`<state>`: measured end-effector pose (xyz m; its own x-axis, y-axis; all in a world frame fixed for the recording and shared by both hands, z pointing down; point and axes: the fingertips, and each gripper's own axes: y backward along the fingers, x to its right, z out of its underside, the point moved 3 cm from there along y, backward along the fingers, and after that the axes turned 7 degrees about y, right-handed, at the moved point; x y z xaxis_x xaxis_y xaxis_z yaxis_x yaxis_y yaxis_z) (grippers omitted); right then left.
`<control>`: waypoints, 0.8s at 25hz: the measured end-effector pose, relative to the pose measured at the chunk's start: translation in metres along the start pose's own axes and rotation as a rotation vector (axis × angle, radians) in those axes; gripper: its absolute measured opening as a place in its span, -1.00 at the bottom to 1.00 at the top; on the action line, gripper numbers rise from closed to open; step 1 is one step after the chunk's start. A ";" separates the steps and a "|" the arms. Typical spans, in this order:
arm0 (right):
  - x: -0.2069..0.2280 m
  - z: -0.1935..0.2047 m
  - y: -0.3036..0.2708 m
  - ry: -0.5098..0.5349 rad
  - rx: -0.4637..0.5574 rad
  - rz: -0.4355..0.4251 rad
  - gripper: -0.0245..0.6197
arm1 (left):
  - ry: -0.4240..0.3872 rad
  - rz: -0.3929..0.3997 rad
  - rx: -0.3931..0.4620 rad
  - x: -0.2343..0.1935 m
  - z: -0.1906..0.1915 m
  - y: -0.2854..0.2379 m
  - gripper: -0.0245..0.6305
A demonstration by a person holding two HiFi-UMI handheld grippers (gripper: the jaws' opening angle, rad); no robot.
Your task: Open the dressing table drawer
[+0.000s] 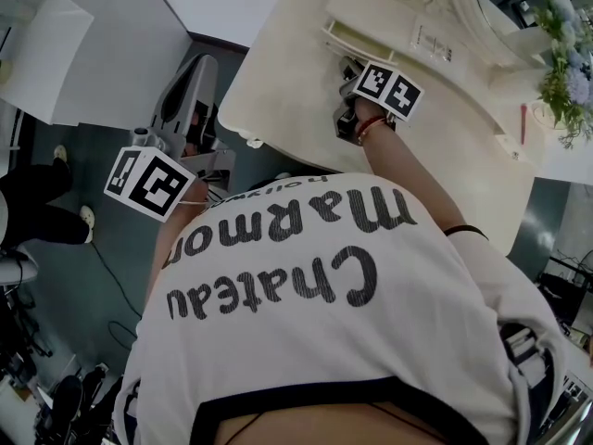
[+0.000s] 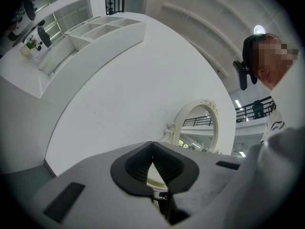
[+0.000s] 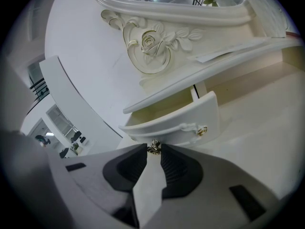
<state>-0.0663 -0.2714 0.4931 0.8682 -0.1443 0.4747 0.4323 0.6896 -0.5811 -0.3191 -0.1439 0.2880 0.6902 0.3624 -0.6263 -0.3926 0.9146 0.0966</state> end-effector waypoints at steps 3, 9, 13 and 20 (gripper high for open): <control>0.000 0.000 0.001 0.004 -0.001 -0.002 -0.60 | 0.000 0.001 0.001 0.001 0.000 -0.001 -0.85; -0.001 0.001 0.001 0.004 0.001 0.001 -0.60 | 0.002 0.008 -0.002 0.000 -0.001 -0.003 -0.85; -0.003 0.002 0.001 0.008 0.002 0.003 -0.61 | 0.006 0.009 -0.005 -0.002 0.000 -0.003 -0.85; -0.002 0.000 0.001 0.002 0.007 0.003 -0.60 | 0.003 0.016 -0.004 -0.001 0.000 -0.006 -0.85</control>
<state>-0.0676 -0.2700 0.4917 0.8703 -0.1436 0.4712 0.4275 0.6953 -0.5777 -0.3174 -0.1496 0.2878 0.6820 0.3763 -0.6271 -0.4060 0.9080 0.1033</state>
